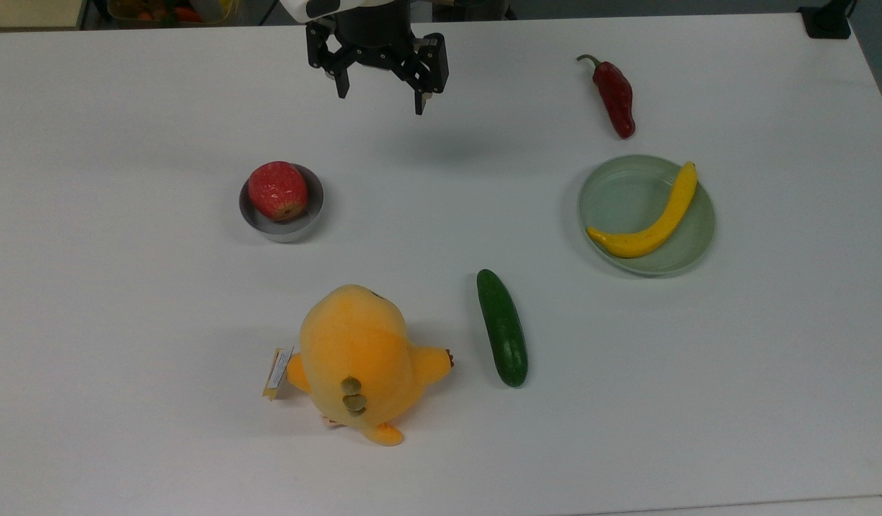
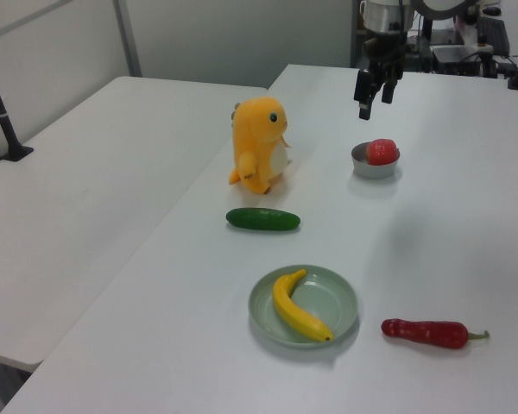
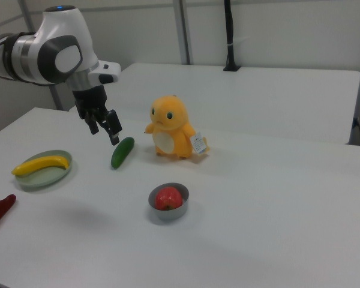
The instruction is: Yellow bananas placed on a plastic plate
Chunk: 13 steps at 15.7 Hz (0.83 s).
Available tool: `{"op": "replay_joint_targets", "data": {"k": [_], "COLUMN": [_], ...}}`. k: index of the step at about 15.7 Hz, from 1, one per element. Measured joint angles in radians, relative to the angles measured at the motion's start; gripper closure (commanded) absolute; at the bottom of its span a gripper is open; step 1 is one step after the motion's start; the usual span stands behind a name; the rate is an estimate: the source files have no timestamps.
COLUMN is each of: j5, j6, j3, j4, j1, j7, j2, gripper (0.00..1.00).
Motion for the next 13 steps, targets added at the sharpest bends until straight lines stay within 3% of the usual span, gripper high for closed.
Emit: {"op": "replay_joint_targets", "data": {"k": [5, 13], "j5": [0.0, 0.0], "j6": [0.004, 0.003], "j3": [0.003, 0.004], "j4": [-0.01, -0.042], "j1": [0.002, 0.008], "j7": [-0.017, -0.192], "j2": [0.0, -0.01], "gripper": [0.0, 0.0]}}
